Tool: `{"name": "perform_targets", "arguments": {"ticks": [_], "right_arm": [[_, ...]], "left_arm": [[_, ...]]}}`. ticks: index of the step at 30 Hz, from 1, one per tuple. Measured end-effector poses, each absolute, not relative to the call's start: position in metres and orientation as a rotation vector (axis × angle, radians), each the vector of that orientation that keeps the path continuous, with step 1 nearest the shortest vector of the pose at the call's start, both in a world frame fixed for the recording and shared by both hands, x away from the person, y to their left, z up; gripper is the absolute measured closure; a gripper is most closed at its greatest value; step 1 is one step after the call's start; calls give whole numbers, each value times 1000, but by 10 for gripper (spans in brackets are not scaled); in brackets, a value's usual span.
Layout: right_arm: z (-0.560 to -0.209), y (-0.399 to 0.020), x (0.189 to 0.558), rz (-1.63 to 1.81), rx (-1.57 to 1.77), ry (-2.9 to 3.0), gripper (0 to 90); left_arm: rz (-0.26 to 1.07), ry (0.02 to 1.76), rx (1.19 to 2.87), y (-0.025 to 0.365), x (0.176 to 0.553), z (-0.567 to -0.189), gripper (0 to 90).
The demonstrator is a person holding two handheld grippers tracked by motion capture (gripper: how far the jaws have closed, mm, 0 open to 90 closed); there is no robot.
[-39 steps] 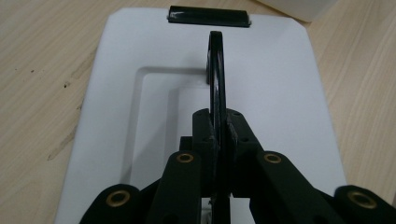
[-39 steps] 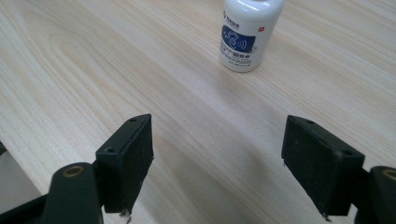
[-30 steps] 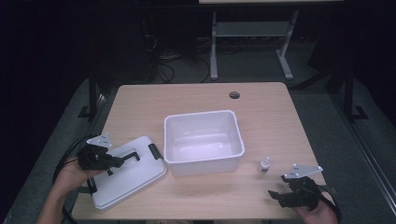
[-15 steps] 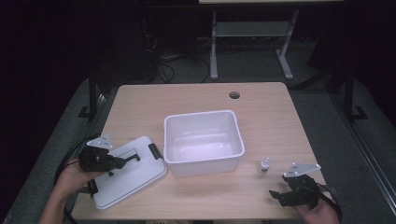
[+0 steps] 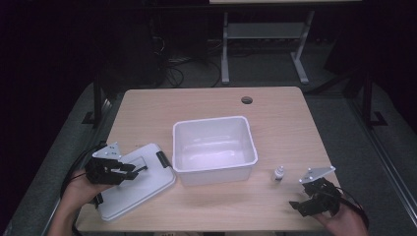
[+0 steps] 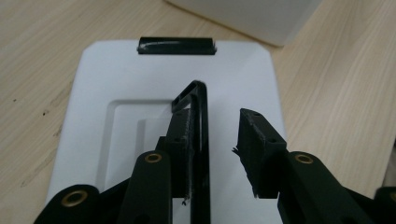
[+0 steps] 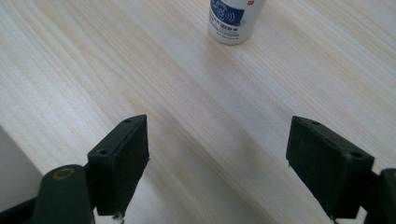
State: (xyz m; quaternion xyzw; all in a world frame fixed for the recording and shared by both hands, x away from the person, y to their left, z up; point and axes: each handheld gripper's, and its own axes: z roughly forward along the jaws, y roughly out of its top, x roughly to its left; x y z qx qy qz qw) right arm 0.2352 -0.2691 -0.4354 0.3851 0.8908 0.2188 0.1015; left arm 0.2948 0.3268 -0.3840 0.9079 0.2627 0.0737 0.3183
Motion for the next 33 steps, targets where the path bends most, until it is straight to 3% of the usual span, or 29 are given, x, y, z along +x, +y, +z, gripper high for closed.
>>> {"name": "perform_targets", "arguments": {"ticks": [17, 33], "right_arm": [[-409, -255, 266, 470, 1098, 2736, 184], [-397, -241, 288, 417, 1084, 2802, 177]], "left_arm": [[215, 809, 2244, 328, 282, -395, 450], [284, 855, 2218, 335, 276, -399, 431]]}}
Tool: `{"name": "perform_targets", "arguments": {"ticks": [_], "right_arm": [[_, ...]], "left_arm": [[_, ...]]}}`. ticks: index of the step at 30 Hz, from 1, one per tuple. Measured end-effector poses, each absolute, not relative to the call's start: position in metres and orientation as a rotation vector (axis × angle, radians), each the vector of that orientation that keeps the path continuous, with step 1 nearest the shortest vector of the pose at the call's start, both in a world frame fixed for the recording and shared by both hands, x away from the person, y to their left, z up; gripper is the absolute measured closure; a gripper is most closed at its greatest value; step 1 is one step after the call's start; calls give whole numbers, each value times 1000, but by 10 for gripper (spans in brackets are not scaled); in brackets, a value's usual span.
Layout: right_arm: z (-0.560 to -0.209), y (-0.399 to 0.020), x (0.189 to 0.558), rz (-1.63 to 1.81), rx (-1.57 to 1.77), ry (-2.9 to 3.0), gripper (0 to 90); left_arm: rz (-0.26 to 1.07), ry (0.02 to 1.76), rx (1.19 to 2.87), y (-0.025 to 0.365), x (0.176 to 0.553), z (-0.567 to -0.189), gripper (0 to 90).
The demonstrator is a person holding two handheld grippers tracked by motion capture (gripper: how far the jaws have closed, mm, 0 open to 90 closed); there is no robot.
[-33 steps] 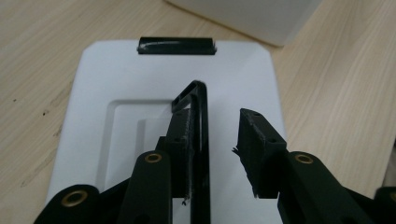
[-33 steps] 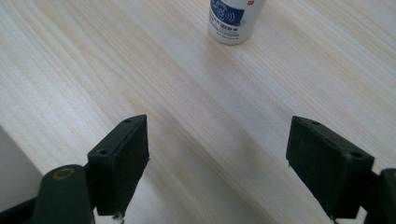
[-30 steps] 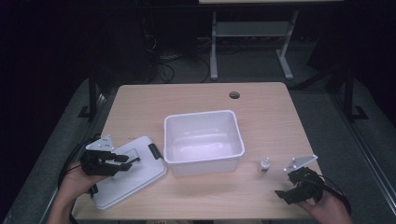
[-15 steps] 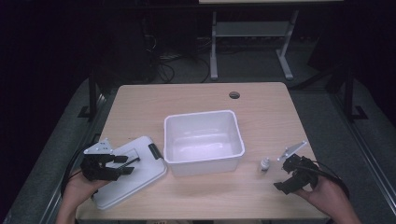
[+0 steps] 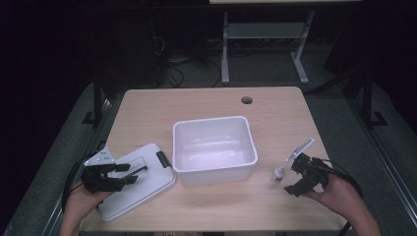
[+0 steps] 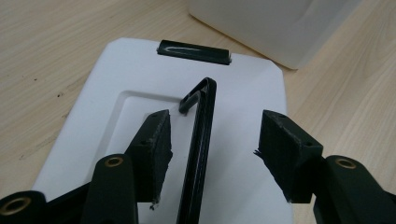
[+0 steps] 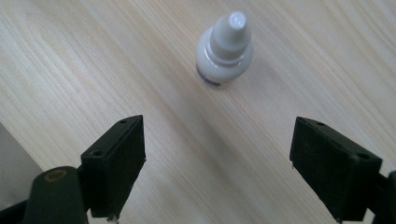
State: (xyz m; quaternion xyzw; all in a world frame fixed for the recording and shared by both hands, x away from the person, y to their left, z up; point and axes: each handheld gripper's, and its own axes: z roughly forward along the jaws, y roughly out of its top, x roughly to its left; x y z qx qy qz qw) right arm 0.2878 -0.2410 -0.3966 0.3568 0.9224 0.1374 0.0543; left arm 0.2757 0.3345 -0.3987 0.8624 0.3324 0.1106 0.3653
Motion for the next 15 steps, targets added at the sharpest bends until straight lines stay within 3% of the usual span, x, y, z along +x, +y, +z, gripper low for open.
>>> {"name": "perform_targets", "arguments": {"ticks": [15], "right_arm": [[-390, -212, 313, 327, 1021, 2869, 213]], "left_arm": [[312, 878, 2190, 344, 272, -397, 394]]}}
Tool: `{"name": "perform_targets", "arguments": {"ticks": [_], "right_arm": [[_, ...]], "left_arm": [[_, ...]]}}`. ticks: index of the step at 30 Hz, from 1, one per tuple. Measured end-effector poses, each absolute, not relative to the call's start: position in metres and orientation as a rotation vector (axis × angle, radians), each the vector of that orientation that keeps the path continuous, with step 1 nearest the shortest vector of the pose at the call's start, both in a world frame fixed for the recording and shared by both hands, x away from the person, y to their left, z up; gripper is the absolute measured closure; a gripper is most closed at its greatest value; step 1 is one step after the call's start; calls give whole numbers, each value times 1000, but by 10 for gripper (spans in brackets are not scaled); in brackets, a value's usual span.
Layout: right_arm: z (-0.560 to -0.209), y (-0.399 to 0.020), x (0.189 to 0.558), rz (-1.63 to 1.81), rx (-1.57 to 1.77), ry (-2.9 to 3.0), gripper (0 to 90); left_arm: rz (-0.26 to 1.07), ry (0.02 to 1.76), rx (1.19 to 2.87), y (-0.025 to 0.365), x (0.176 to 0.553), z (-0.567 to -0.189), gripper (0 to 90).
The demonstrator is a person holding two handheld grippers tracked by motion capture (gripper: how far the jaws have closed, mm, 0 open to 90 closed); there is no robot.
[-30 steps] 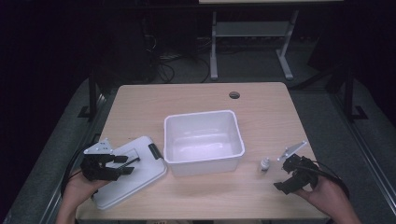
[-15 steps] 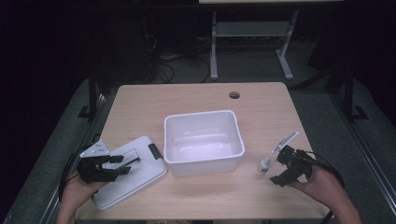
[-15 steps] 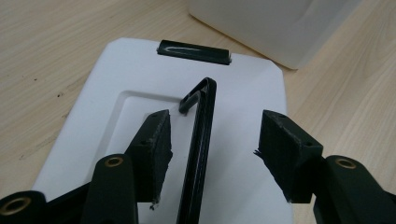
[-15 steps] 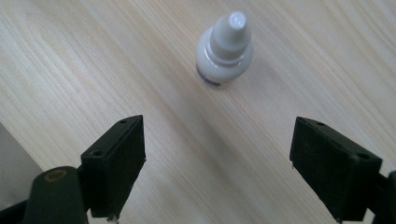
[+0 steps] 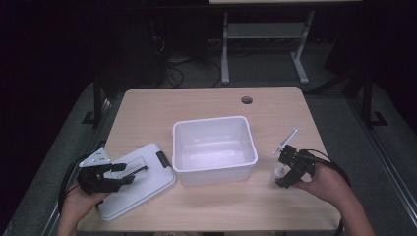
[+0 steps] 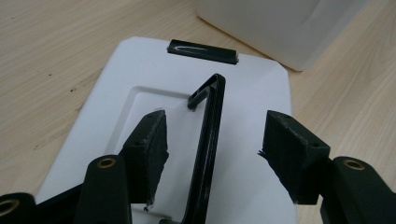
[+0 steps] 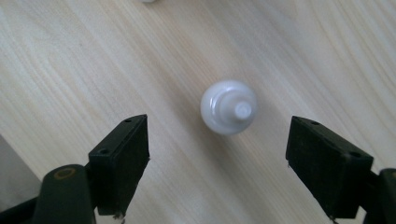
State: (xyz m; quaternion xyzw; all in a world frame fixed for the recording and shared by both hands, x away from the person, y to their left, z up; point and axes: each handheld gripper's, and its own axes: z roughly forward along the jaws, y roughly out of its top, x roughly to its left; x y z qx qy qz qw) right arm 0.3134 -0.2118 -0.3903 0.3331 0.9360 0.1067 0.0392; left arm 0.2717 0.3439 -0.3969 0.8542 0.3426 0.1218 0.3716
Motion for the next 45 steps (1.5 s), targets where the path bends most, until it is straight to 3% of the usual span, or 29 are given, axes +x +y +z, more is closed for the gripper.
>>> {"name": "perform_targets", "arguments": {"ticks": [7, 23, 45], "right_arm": [[-394, -203, 326, 276, 1024, 2887, 263], [-405, -196, 338, 192, 1057, 2910, 505], [-408, -196, 339, 163, 1088, 2915, 590]], "left_arm": [[328, 890, 2178, 347, 270, -396, 377], [338, 892, 2183, 350, 269, -397, 380], [358, 878, 2190, 349, 268, -394, 370]]}}
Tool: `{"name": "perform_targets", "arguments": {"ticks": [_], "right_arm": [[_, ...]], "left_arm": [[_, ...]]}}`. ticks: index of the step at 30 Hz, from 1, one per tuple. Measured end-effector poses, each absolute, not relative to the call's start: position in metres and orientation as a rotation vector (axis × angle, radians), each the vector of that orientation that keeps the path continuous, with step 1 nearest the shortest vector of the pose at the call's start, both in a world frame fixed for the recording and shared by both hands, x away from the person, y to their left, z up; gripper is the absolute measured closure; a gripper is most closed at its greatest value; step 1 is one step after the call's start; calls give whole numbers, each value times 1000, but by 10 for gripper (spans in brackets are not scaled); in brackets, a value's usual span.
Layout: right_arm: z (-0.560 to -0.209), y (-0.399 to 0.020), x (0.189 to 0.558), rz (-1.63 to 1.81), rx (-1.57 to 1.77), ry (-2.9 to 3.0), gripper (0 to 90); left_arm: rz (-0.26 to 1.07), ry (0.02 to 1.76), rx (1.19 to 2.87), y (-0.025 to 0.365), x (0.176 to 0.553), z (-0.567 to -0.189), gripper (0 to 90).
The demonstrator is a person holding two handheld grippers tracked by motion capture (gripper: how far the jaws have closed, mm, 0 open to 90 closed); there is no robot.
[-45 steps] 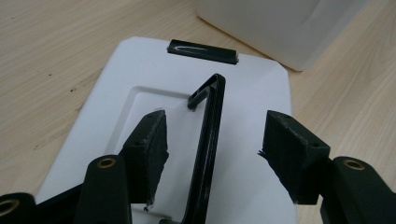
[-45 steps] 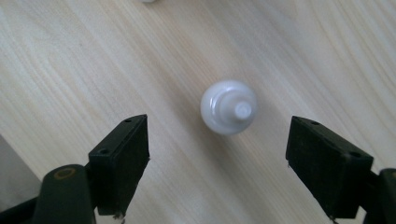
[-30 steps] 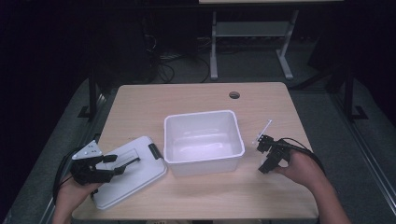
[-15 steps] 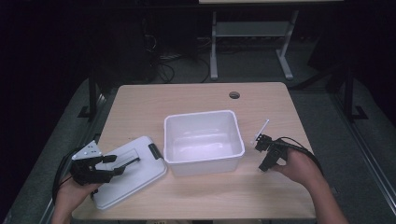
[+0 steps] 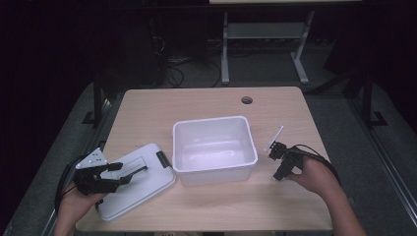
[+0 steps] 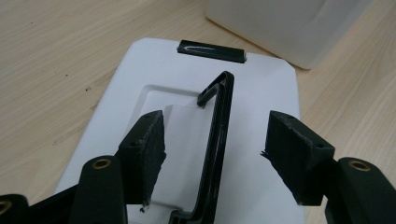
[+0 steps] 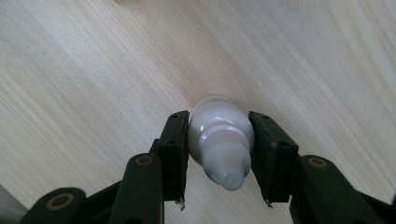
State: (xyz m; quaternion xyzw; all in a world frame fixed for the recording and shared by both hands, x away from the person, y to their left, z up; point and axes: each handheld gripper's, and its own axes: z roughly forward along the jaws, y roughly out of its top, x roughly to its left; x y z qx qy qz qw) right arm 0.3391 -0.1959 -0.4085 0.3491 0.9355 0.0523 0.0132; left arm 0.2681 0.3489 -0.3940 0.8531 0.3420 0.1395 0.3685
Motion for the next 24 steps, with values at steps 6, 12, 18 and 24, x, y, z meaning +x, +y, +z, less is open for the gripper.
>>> {"name": "perform_targets", "arguments": {"ticks": [6, 12, 18, 24], "right_arm": [[-408, -197, 338, 156, 1102, 2916, 595], [-402, -197, 333, 188, 1101, 2911, 596], [-395, -196, 326, 201, 1086, 2915, 596], [-381, -195, 320, 225, 1058, 2911, 596]], "left_arm": [[357, 874, 2198, 348, 268, -394, 370], [351, 866, 2209, 345, 270, -395, 367], [348, 865, 2212, 343, 271, -396, 363], [342, 864, 2212, 342, 271, -396, 361]]}}
